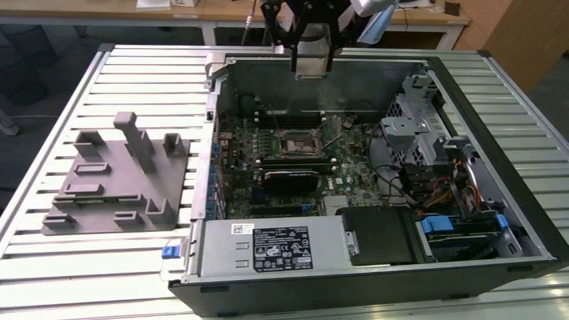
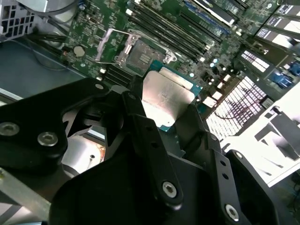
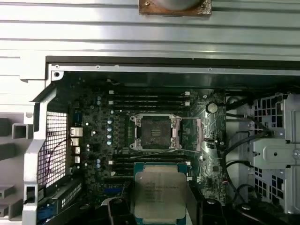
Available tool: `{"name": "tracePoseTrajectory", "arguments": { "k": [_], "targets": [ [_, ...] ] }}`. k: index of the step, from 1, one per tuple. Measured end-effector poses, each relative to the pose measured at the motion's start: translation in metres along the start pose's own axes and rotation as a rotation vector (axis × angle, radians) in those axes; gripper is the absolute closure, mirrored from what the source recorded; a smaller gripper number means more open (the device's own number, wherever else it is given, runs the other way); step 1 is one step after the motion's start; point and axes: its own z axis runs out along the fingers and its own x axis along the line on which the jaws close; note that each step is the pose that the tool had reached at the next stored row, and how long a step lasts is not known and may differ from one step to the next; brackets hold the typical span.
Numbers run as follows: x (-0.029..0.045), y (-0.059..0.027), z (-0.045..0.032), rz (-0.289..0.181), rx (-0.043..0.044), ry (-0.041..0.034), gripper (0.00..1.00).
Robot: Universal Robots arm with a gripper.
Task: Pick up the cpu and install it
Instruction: 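Pick up the cpu and move it towards the insertion slot, then place the cpu into insertion slot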
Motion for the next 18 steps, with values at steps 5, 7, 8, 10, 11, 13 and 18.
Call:
{"name": "tracePoseTrajectory", "arguments": {
  "k": [5, 7, 8, 10, 11, 13, 18],
  "targets": [
    [-0.0046, 0.0001, 0.0001, 0.003, 0.0018, -0.0002, 0.47],
    [-0.0053, 0.0, 0.0002, 0.006, 0.0021, -0.0003, 0.47],
    [-0.0053, 0.0, 0.0003, 0.013, 0.0022, -0.0008, 0.47],
    [-0.0054, 0.0001, 0.0006, 0.041, 0.0029, -0.0022, 0.47],
    [-0.0054, 0.0, 0.0007, 0.059, 0.0035, -0.0031, 0.47],
    [-0.0054, 0.0, 0.0011, 0.092, 0.0043, -0.0049, 0.47],
    [-0.0054, 0.0, 0.0026, 0.179, 0.0063, -0.0094, 0.47]
  ]
}}
